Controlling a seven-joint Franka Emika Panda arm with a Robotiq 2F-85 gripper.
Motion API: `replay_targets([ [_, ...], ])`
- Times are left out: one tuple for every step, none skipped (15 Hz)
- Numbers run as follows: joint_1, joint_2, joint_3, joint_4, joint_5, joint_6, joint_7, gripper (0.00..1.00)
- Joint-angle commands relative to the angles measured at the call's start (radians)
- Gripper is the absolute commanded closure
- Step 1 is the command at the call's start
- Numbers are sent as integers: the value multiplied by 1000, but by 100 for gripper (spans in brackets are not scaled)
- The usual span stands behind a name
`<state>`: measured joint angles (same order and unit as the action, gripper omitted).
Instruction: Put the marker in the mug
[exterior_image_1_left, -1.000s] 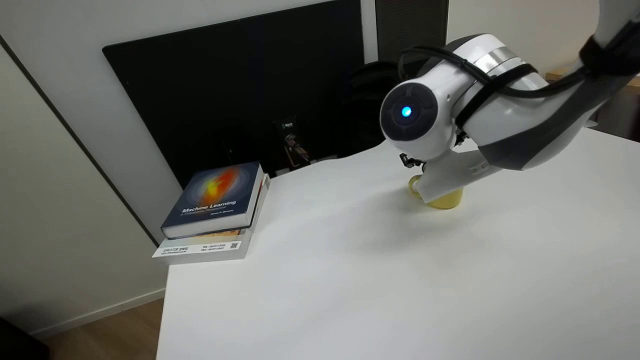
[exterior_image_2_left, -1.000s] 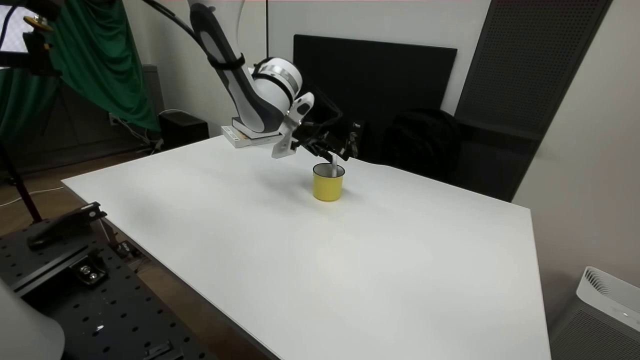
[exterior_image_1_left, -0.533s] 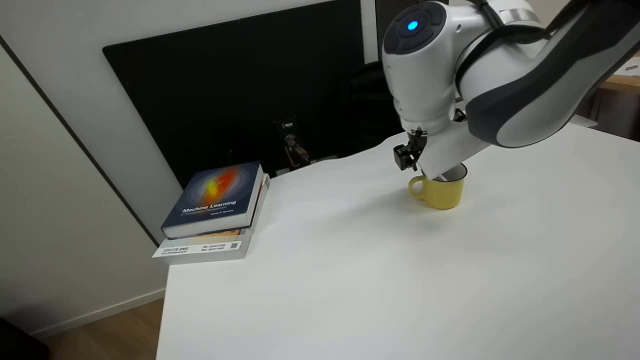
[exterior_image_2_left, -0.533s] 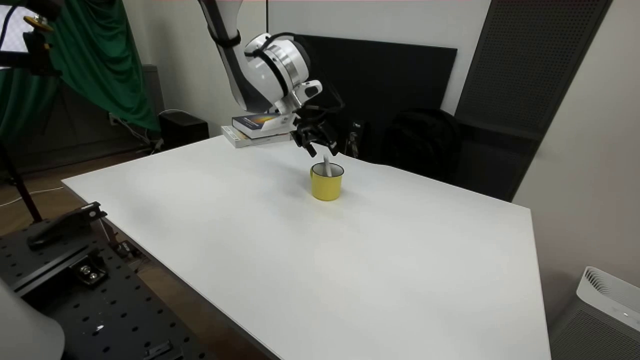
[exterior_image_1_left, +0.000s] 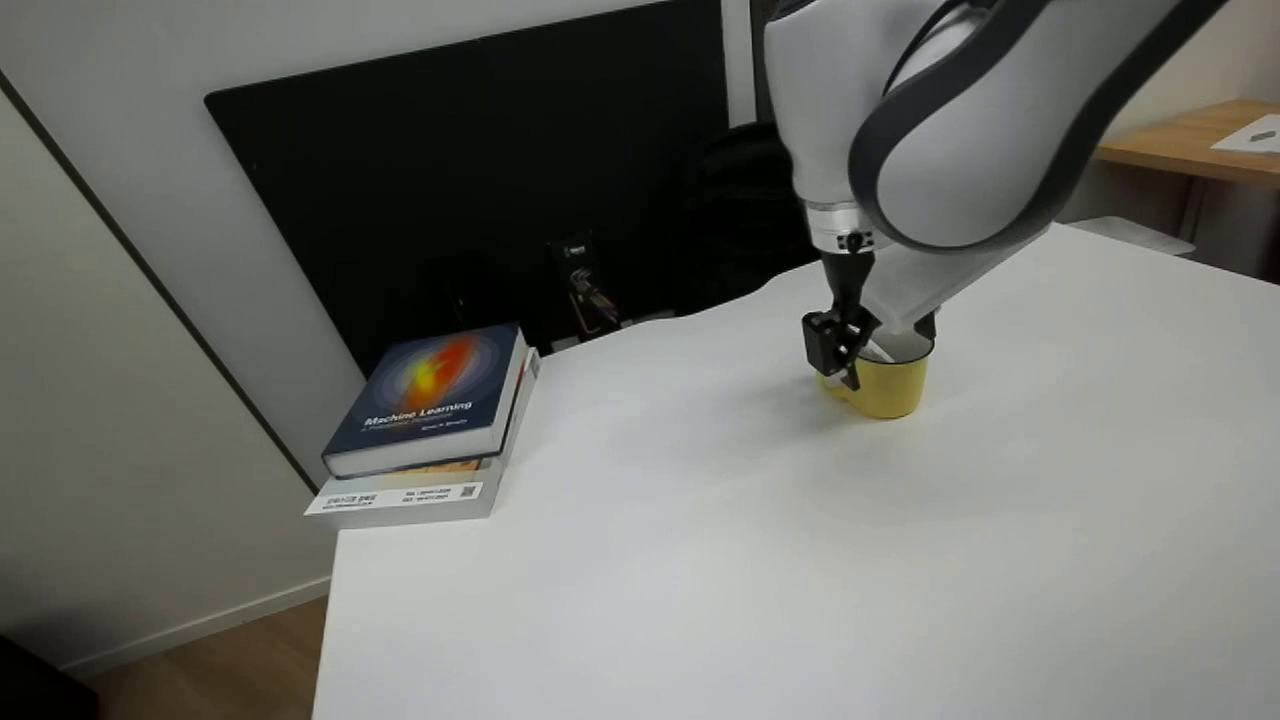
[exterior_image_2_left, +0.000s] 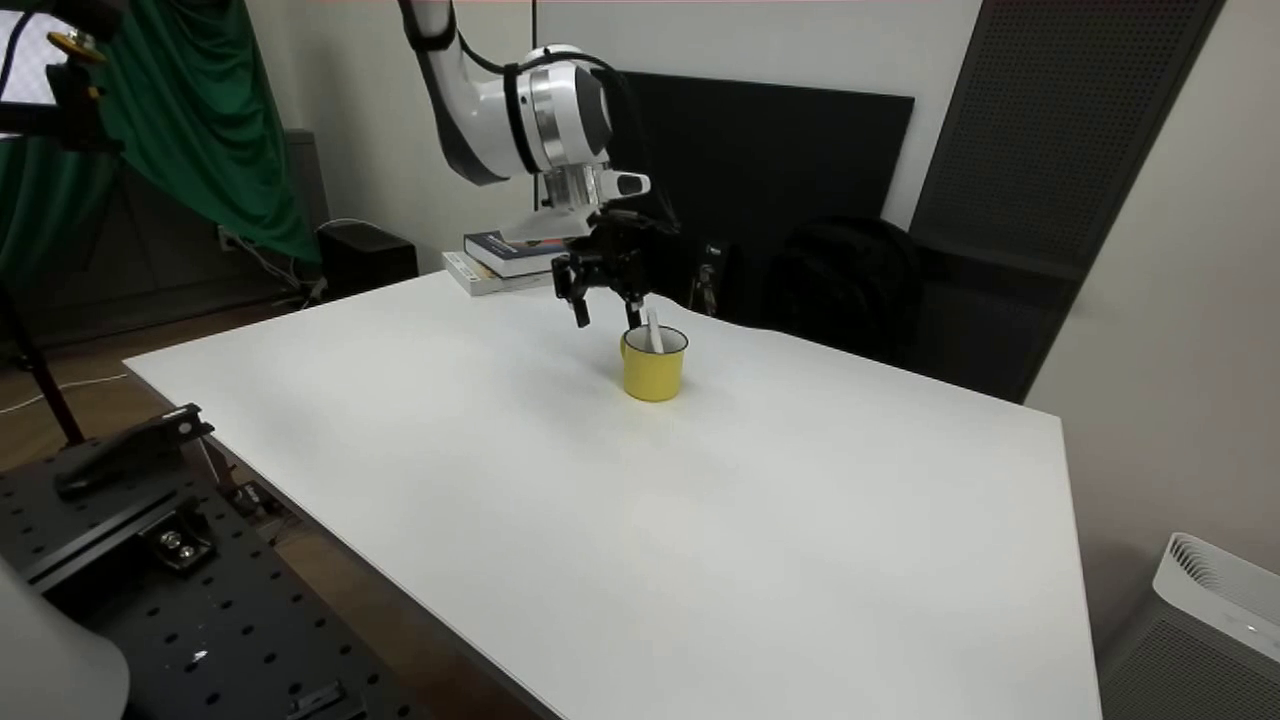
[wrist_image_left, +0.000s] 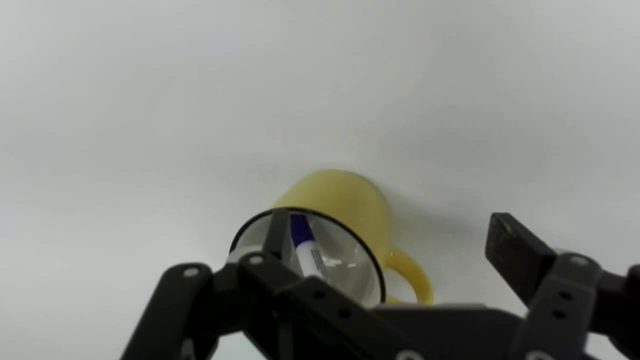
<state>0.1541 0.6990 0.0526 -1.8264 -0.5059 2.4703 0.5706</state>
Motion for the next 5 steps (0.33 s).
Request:
replay_targets([
  [40, -27, -38, 8, 149, -121, -113, 0],
  [60, -6, -62, 4, 138, -54, -98, 0],
  [62, -8, -64, 6, 158, -76, -113, 0],
  [64, -10, -65, 7, 165, -85, -118, 0],
  [65, -10, -65, 7, 169, -89, -121, 0],
])
